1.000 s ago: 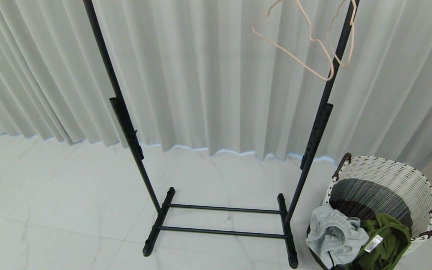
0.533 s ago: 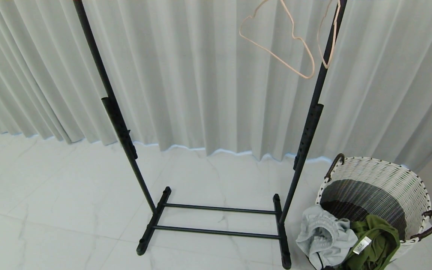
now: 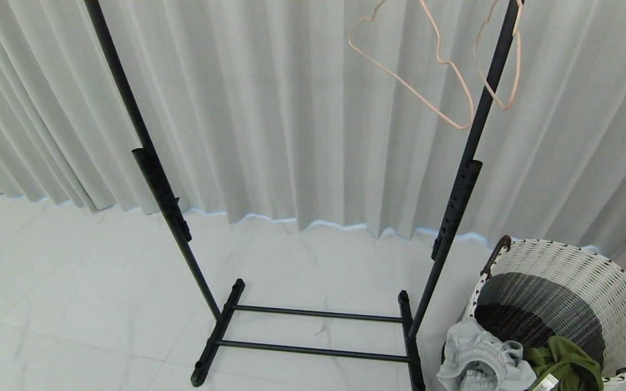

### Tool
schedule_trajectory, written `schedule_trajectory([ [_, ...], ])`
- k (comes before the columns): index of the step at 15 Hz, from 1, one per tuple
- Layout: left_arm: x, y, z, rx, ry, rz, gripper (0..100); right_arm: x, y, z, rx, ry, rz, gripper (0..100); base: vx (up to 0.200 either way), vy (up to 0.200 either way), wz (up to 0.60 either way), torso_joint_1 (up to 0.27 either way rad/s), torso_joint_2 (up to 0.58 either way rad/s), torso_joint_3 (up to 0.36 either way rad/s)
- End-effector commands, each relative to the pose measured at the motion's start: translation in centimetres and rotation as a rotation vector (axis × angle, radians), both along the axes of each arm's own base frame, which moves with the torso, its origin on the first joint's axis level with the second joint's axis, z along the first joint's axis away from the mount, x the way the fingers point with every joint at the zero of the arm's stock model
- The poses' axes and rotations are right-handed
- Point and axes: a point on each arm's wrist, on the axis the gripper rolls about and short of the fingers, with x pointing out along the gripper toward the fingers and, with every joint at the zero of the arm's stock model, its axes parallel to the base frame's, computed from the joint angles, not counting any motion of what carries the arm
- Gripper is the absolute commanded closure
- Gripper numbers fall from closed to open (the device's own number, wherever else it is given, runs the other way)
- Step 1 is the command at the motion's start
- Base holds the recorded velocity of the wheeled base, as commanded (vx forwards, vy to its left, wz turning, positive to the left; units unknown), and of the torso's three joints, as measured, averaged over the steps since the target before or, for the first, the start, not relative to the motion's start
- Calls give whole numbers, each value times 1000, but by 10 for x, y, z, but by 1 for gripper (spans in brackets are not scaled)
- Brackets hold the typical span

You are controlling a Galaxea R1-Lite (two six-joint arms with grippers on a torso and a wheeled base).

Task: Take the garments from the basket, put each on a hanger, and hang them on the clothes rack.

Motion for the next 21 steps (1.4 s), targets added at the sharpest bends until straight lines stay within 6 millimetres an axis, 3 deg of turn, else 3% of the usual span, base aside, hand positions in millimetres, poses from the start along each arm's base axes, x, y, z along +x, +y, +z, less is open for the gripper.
schedule_trajectory([
  [1,0,0,0,0,0,1,0,0,0,1,-13,-9,-3,0,0,0,0,0,0,0],
  [2,0,0,0,0,0,0,0,-1,0,6,-36,-31,0,0,0,0,0,0,0,0],
  [4,0,0,0,0,0,0,0,1,-1,54,-31,-27,26,0,0,0,0,0,0,0],
  [6,0,0,0,2,0,1,0,26,0,80,-99,95,52,0,0,0,0,0,0,0],
  [8,0,0,0,1,0,0,0,55,1,90,-156,234,36,0,0,0,0,0,0,0],
  [10,0,0,0,1,0,0,0,81,2,86,-272,376,53,0,0,0,0,0,0,0],
  [15,0,0,0,1,0,0,0,135,-2,52,-617,739,162,0,0,0,0,0,0,0],
  [21,0,0,0,3,0,0,0,170,-10,22,-634,941,189,0,0,0,0,0,0,0],
])
